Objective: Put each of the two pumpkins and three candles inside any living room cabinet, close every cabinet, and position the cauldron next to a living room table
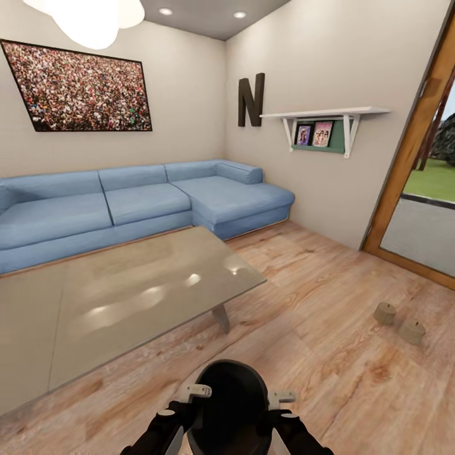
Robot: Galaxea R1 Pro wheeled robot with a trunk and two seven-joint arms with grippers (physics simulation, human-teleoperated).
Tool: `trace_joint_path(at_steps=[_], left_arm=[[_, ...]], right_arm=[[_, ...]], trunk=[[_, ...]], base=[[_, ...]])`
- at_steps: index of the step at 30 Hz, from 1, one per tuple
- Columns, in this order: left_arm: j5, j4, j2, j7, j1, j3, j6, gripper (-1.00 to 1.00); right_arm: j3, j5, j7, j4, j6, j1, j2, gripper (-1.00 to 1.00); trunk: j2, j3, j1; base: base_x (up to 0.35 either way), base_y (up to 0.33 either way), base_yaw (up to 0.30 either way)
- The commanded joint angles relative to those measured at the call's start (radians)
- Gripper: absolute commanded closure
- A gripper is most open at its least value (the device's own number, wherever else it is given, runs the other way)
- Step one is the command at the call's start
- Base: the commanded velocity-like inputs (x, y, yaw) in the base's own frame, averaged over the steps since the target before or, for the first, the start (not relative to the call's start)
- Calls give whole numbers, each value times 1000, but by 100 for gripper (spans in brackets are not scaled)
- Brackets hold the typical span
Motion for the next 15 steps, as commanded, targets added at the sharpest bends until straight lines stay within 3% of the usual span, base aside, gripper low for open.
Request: trace_joint_path(at_steps=[1, 15], left_arm=[[-9, -2, 0, 11, -1, -9, -10, 100], [-9, -2, 0, 11, -1, -9, -10, 100]], right_arm=[[12, -40, -9, 1, 2, 0, 1, 100], [12, -40, -9, 1, 2, 0, 1, 100]], trunk=[[-1, -1, 0], [-1, -1, 0]], base=[[0, 0, 271], [0, 0, 287]])
